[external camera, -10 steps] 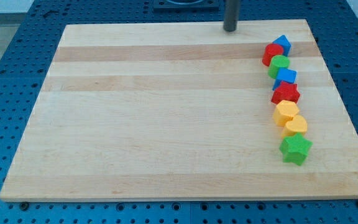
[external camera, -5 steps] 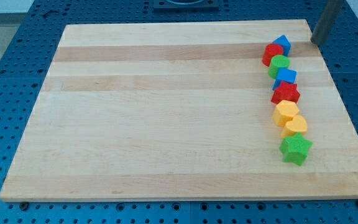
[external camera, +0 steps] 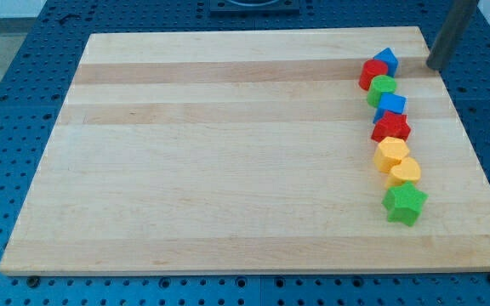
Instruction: Slide blue triangle left a bit
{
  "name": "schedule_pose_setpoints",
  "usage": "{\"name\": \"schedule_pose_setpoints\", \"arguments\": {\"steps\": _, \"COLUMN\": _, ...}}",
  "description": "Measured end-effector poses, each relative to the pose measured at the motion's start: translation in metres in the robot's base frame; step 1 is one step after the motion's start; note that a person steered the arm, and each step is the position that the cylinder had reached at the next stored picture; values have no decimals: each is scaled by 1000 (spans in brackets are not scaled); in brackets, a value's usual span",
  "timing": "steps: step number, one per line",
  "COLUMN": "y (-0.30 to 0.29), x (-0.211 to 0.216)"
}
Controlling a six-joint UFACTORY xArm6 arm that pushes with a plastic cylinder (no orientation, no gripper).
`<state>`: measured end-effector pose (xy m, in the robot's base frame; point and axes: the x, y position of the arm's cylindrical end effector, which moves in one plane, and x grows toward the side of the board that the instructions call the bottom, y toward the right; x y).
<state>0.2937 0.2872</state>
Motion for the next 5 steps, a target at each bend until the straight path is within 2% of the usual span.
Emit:
{"name": "schedule_pose_setpoints", "arguments": {"steps": 2, "y": -16, "x": -17}}
{"name": "schedule_pose_setpoints", "arguments": {"steps": 5, "y": -60, "x": -17}}
